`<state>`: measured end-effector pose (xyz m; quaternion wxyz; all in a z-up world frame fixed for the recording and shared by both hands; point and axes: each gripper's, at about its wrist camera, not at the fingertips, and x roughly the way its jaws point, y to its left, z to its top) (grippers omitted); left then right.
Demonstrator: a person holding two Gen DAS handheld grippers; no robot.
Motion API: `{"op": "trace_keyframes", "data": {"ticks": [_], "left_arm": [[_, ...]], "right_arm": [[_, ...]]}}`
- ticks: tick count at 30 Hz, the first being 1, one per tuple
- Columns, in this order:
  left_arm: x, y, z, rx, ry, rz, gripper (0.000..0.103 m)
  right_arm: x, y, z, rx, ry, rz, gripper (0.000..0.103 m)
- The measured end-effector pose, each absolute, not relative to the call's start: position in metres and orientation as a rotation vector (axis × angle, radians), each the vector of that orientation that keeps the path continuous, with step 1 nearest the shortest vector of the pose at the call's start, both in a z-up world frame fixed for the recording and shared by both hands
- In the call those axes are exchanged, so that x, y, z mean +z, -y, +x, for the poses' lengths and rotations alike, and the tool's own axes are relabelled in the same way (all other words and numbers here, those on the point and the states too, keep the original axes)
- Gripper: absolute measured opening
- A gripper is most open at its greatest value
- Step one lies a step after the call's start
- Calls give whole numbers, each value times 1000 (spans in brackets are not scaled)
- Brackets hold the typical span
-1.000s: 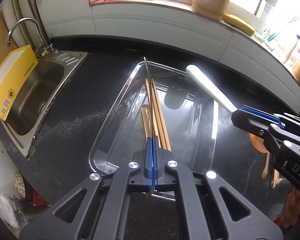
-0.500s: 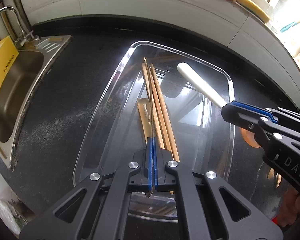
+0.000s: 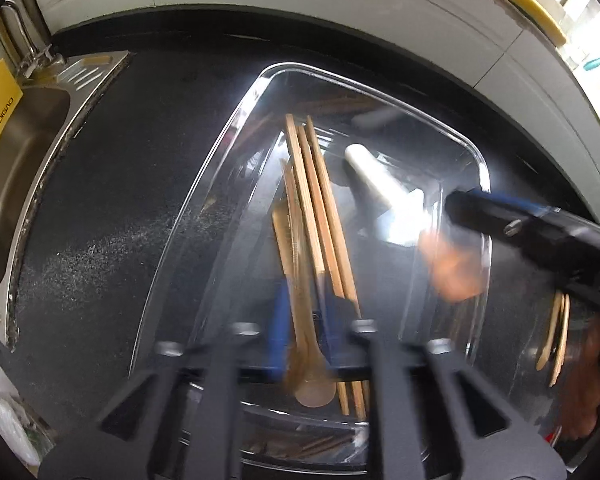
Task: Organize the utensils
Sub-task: 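Open both tools to drop the two spoons into the tray, then move both open tools back over the utensil pile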
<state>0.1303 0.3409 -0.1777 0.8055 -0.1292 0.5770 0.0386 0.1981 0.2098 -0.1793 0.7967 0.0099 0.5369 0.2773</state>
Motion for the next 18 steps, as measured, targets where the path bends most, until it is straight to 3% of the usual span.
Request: {"op": "trace_keyframes", "data": {"ticks": [1,2,18], "left_arm": [[-173,-343,129,94,-1216,-277,83],[-165,-345,126,121,-1179,-275,89],[-102,-320,85,151,-1064,-260,90]], "right_arm": [[-170,-202,199,577,-1101,27,79],[-164,-196,200,569,-1078,29,79],[-108,-99,139,441,-901,18,79]]}}
